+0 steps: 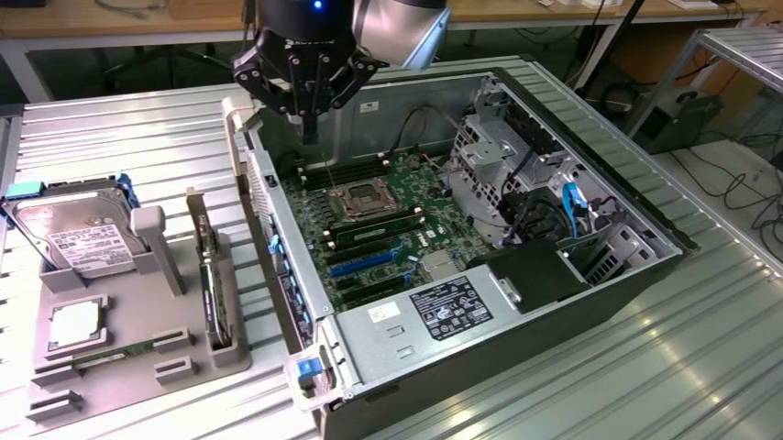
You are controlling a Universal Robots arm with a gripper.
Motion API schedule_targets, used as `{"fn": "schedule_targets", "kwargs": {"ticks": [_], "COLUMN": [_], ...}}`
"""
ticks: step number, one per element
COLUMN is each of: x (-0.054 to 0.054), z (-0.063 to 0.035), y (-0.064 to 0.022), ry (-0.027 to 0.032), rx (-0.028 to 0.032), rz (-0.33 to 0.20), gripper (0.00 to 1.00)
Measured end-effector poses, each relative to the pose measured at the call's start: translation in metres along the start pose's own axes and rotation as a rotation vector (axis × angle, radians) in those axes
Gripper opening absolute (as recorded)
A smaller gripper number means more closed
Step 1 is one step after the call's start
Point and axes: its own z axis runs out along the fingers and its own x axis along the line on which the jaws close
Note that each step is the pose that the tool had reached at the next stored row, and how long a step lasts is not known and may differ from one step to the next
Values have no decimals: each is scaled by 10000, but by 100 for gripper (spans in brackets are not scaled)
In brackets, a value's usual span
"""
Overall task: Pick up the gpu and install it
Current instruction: 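Reach for the gpu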
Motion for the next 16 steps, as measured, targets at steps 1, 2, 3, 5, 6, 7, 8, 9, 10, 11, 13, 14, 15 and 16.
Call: {"fn": "schedule_targets", "kwargs": {"ticks": [1,2,3,5,6,7,8,9,10,11,13,14,15,16], "x": [3,5,6,11,12,15,17,19,21,24,29,31,33,35], "z": [0,-1,-1,-1,-1,-1,-1,-1,-1,-1,-1,-1,-1,-1], "y": [0,0,-1,-1,-1,-1,-1,-1,-2,-2,-2,-2,-3,-3], "ry": [0,1,1,1,0,1,0,1,1,1,0,1,1,1], "rx": [1,1,1,1,1,1,1,2,1,1,1,1,1,1], "rz": [0,0,0,0,0,0,0,0,0,0,0,0,0,0], "gripper": [11,11,11,11,11,11,11,11,11,11,11,11,11,11]}}
